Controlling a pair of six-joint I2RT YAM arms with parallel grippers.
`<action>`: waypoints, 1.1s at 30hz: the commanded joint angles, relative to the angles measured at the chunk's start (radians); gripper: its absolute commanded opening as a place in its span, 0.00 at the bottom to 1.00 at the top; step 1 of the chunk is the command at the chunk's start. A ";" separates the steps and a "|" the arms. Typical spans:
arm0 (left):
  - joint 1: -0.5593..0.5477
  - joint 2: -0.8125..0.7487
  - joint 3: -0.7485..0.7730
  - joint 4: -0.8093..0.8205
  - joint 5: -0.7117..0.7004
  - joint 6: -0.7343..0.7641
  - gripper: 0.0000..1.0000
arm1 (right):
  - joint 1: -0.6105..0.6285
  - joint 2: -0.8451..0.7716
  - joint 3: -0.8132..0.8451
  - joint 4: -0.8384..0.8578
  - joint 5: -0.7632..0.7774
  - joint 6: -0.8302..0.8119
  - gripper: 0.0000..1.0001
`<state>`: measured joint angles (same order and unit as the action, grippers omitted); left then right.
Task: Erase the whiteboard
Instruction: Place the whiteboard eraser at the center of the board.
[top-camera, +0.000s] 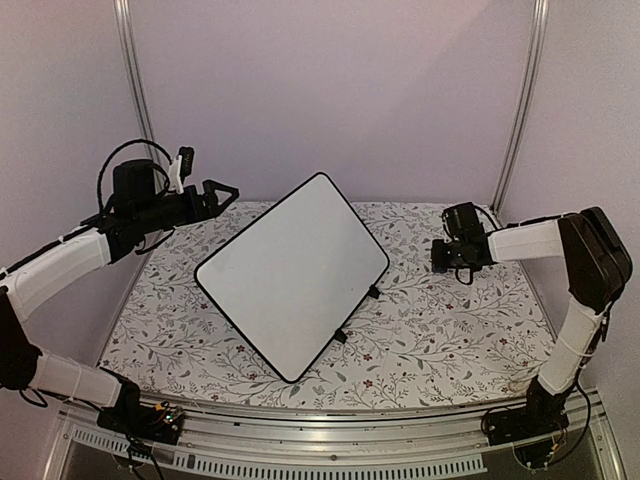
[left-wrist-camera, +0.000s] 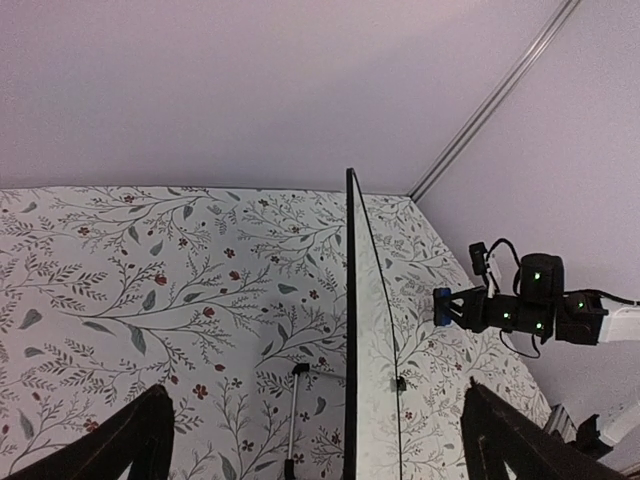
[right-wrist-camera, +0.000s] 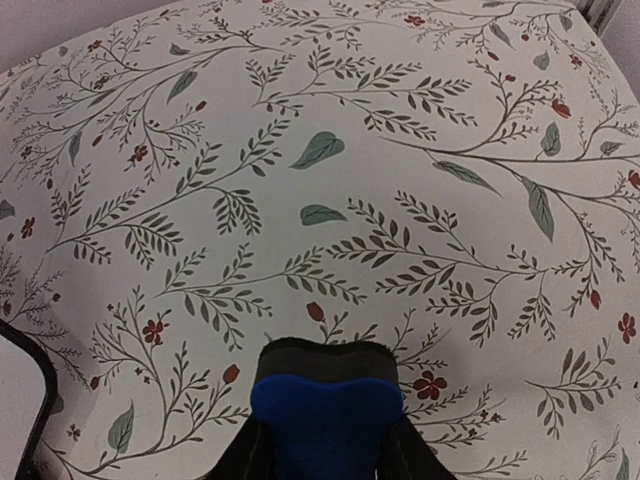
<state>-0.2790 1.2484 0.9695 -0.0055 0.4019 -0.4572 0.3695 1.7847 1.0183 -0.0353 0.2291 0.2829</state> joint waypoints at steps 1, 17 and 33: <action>0.009 -0.020 -0.012 0.009 -0.008 0.003 1.00 | -0.031 0.081 0.057 -0.048 -0.045 0.055 0.34; 0.011 -0.012 -0.012 0.010 -0.003 0.002 1.00 | -0.045 -0.071 -0.017 -0.036 -0.120 0.047 0.98; 0.010 -0.032 -0.015 0.008 -0.030 0.014 1.00 | -0.006 -0.205 -0.174 0.090 -0.158 0.035 0.99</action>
<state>-0.2783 1.2469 0.9691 -0.0055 0.3954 -0.4572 0.3496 1.6241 0.8650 0.0055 0.0914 0.3256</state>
